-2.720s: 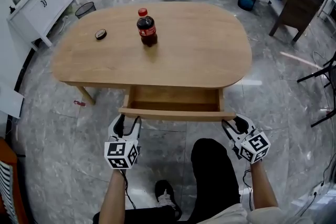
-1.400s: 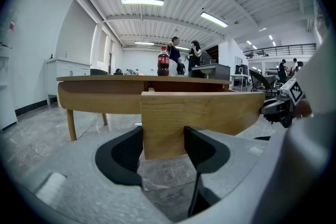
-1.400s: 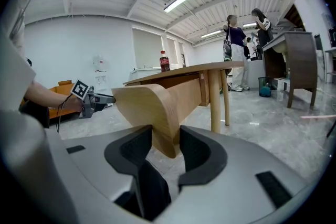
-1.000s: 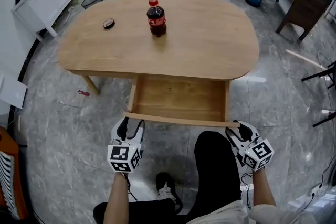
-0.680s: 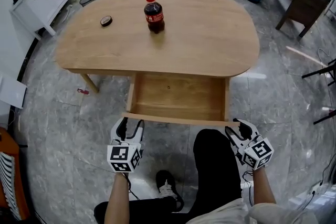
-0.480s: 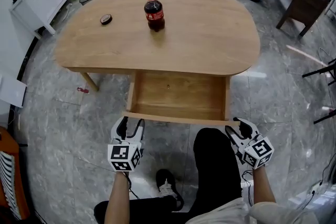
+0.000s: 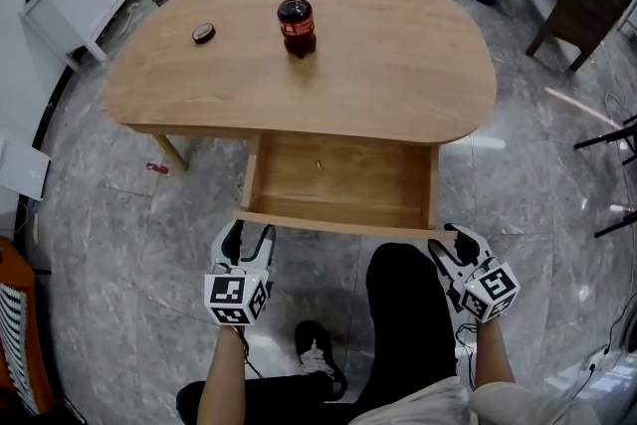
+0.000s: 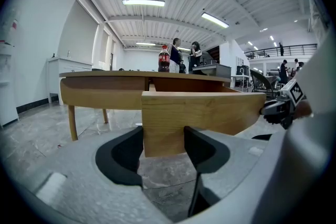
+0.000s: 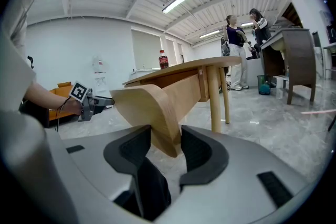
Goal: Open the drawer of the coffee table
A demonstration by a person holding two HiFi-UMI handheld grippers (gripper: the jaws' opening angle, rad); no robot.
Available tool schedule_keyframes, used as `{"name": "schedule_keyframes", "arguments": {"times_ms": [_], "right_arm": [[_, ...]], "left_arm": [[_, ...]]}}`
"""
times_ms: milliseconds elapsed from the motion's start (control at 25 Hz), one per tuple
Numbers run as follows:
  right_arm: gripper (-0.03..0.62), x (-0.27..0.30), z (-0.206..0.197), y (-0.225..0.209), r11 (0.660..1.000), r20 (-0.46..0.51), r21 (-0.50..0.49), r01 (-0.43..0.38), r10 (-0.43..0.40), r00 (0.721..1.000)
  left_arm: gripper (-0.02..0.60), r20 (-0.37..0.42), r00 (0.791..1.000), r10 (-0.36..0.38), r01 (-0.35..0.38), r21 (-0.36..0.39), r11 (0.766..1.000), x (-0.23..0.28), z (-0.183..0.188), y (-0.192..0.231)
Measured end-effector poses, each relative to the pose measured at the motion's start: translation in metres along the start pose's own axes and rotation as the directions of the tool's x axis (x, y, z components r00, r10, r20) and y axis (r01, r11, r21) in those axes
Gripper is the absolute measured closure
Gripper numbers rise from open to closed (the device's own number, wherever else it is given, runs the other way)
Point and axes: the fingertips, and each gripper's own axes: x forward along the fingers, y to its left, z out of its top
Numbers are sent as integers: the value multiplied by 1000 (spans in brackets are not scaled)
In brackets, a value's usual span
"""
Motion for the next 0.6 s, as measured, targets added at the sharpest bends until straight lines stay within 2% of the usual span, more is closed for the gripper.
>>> {"name": "schedule_keyframes", "arguments": {"times_ms": [160,320,440,600], "right_arm": [[402,-1,0,0,999,35,25,22,-23,999],[398,-5,-1,0,999,41,26,34,-35,999],[396,-8,2,-7,995,39,80,65,-68,997],[405,-32,14,-9,976,9,157,152,-155,988]], "left_arm": [[347,-6,1000,-7,7,-10,1000,-4,-3,3],[347,-55,998,-38,43,90,995,-12,12,15],[347,-85,993,-85,99,177,979,-14,28,20],[347,-107,986,-126,143,173,975,-26,38,32]]}}
